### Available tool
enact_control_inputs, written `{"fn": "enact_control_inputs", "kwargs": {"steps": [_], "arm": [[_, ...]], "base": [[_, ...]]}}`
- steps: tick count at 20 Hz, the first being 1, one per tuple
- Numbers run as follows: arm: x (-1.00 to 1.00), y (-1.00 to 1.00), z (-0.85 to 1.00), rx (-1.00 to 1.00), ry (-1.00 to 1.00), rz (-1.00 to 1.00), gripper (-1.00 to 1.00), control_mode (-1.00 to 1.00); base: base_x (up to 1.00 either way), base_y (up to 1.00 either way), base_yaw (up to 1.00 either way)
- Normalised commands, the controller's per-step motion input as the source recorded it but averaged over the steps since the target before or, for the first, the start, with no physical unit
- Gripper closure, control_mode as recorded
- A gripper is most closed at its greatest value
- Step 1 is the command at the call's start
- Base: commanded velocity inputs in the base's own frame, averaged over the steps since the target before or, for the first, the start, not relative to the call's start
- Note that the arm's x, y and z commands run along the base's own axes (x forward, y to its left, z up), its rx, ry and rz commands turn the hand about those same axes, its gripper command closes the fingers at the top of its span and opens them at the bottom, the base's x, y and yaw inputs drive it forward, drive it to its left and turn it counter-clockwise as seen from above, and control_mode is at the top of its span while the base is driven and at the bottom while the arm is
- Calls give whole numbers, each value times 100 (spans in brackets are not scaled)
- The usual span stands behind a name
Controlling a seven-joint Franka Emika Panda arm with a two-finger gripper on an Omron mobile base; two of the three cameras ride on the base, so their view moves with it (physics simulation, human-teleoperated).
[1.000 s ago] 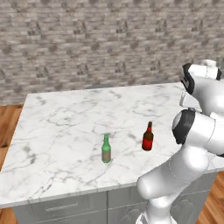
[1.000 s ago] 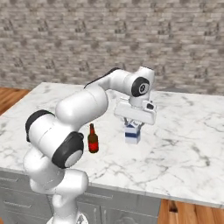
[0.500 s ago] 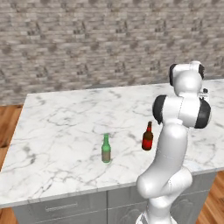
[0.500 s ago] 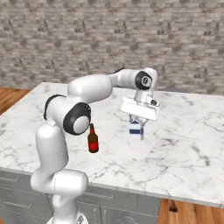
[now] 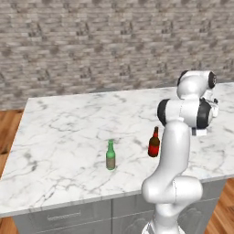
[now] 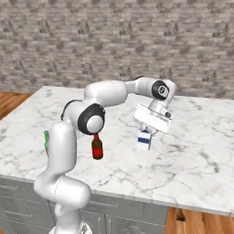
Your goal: Move the drinks to the dining counter.
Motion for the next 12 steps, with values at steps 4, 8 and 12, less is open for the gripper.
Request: {"fn": "enact_control_inputs", "kwargs": {"steps": [4, 8, 12], "arm": [[-1, 1, -9, -3, -11, 0, 100, -100], [-6, 14, 0, -18, -18, -1, 100, -100], [-20, 29, -1, -29, -28, -2, 100, -100]], "base": [[0, 0, 0], [0, 0, 0], [0, 0, 0]]}}
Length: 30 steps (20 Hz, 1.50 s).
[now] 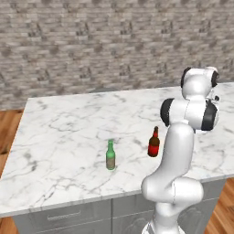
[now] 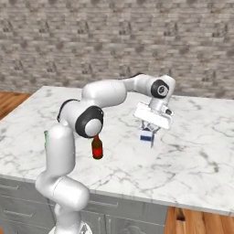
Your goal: Move the drinks to the dining counter.
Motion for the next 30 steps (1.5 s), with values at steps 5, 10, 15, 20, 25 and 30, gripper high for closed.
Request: {"fn": "enact_control_inputs", "kwargs": {"steps": [5, 10, 15, 20, 25, 30], "arm": [[-31, 36, -4, -33, -40, -5, 100, -100], [-31, 14, 0, -16, -31, -6, 100, -100], [-5, 0, 0, 1, -1, -7, 100, -100], [0, 0, 0, 4, 1, -4, 100, -100], [0, 0, -1, 16, 12, -2, 100, -100], [0, 0, -7, 17, 5, -2, 100, -100]], "base": [[0, 0, 0], [0, 0, 0], [0, 0, 0], [0, 0, 0], [0, 0, 0], [0, 0, 0]]}}
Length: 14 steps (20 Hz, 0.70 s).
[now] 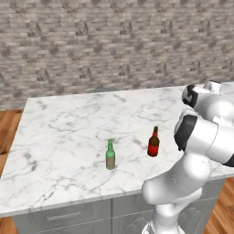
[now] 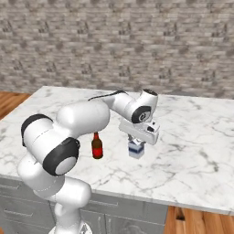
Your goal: Move the drinks to the dining counter.
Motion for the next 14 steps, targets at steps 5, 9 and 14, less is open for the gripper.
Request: {"fn": "enact_control_inputs", "kwargs": {"steps": [5, 9, 14], "arm": [[-7, 12, 0, 2, -12, 0, 100, -100], [0, 22, -5, 0, -8, 0, 100, -100], [0, 17, -8, -2, -3, 0, 100, -100]], "base": [[0, 0, 0], [0, 0, 0], [0, 0, 0]]}}
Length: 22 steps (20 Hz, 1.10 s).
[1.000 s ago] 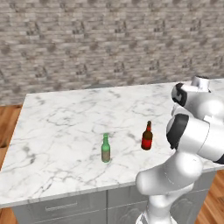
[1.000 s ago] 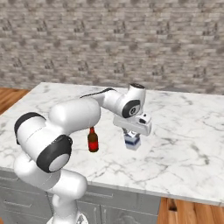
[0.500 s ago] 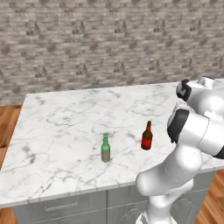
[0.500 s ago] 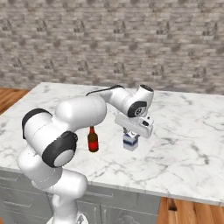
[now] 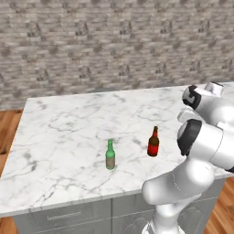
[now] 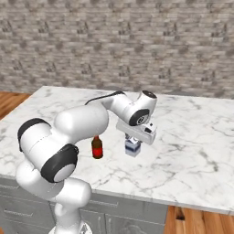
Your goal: Move the drinks to the dining counter.
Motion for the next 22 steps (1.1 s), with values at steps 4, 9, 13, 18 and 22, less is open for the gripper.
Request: {"fn": "enact_control_inputs", "kwargs": {"steps": [4, 9, 13, 18, 22], "arm": [[0, 6, -14, 0, 0, 0, 100, -100], [0, 0, -23, 1, 0, 0, 100, -100], [0, 0, -26, 3, 0, 0, 100, -100], [2, 0, -28, 2, 0, 0, 100, -100], [1, 0, -22, 0, 0, 0, 100, -100]], "base": [[0, 0, 0], [0, 0, 0], [0, 0, 0], [0, 0, 0], [0, 0, 0]]}}
